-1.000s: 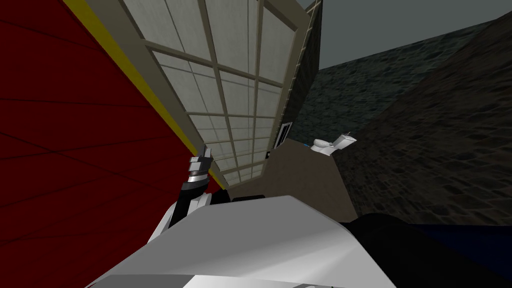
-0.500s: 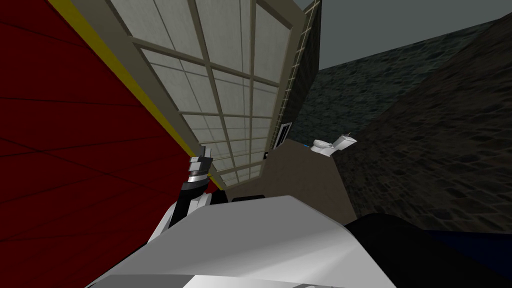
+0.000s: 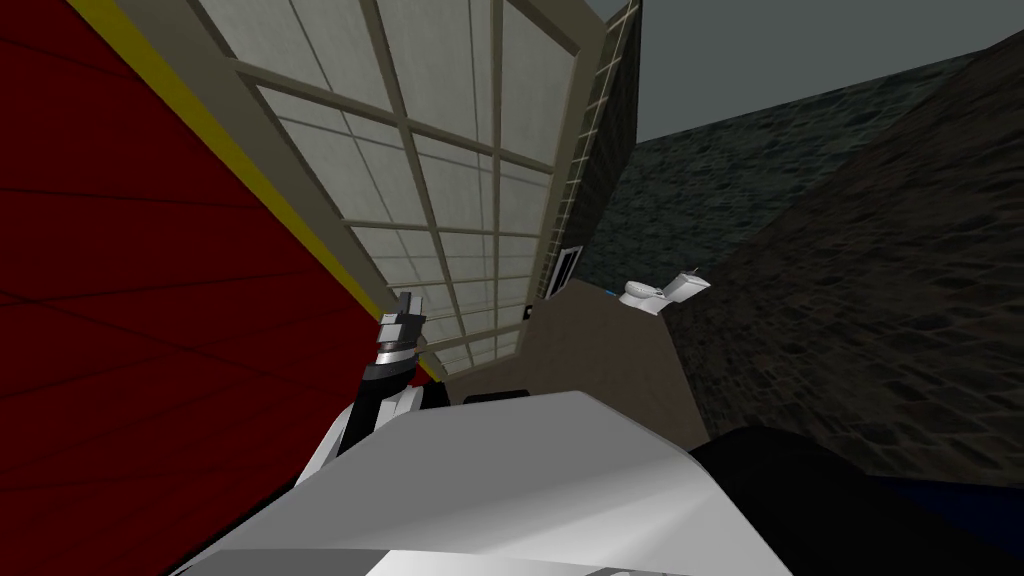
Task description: Push the door open
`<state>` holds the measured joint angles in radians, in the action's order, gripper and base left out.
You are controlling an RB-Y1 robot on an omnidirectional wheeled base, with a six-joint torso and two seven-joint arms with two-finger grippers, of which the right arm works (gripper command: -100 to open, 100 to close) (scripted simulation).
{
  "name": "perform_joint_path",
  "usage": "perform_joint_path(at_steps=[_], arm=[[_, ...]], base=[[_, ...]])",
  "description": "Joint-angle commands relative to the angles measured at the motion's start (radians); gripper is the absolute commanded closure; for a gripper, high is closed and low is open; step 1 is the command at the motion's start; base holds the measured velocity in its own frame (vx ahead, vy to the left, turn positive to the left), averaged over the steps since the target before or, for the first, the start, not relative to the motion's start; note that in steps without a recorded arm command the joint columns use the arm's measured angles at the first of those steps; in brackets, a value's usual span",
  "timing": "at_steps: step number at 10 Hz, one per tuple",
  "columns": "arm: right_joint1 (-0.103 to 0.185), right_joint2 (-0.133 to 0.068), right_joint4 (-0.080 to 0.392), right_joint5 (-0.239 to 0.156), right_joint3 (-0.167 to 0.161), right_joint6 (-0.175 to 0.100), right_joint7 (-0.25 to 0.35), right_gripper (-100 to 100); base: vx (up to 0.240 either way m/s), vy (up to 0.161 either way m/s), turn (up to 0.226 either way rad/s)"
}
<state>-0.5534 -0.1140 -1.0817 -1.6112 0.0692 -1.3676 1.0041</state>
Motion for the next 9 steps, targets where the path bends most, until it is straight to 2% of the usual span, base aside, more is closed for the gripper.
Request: perform_joint_path(at_steps=[1,6,8,9], arm=[[-0.008,-0.006,-0.003,-0.019,0.014,-0.012,-0.001,100],[-0.021,0.005,0.003,-0.104,0.049,-0.052,-0.003,100],[-0.025,0.008,0.005,-0.128,0.059,-0.063,-0.003,100],[-0.022,0.007,0.004,-0.119,0.054,-0.057,0.0,100]], base=[[0.046,-0.171,-0.011],[0.054,-0.228,-0.017],[0.042,-0.192,-0.022],[0.02,-0.091,-0.009]])
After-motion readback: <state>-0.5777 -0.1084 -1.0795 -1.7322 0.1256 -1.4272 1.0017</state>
